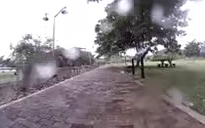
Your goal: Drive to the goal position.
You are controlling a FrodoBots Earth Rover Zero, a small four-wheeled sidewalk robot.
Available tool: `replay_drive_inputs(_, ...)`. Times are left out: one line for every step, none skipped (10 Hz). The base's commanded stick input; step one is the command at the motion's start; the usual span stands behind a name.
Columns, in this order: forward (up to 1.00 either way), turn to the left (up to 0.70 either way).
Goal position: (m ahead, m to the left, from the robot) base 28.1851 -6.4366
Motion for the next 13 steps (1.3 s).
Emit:
replay_drive_inputs(0.70, 0.00)
replay_drive_inputs(0.70, 0.00)
replay_drive_inputs(0.70, 0.00)
replay_drive_inputs(0.70, 0.00)
replay_drive_inputs(0.70, 0.00)
replay_drive_inputs(0.70, 0.00)
replay_drive_inputs(0.70, 0.00)
replay_drive_inputs(0.70, 0.00)
replay_drive_inputs(0.70, 0.00)
replay_drive_inputs(0.70, 0.00)
replay_drive_inputs(0.70, 0.00)
replay_drive_inputs(0.70, 0.00)
replay_drive_inputs(0.70, 0.00)
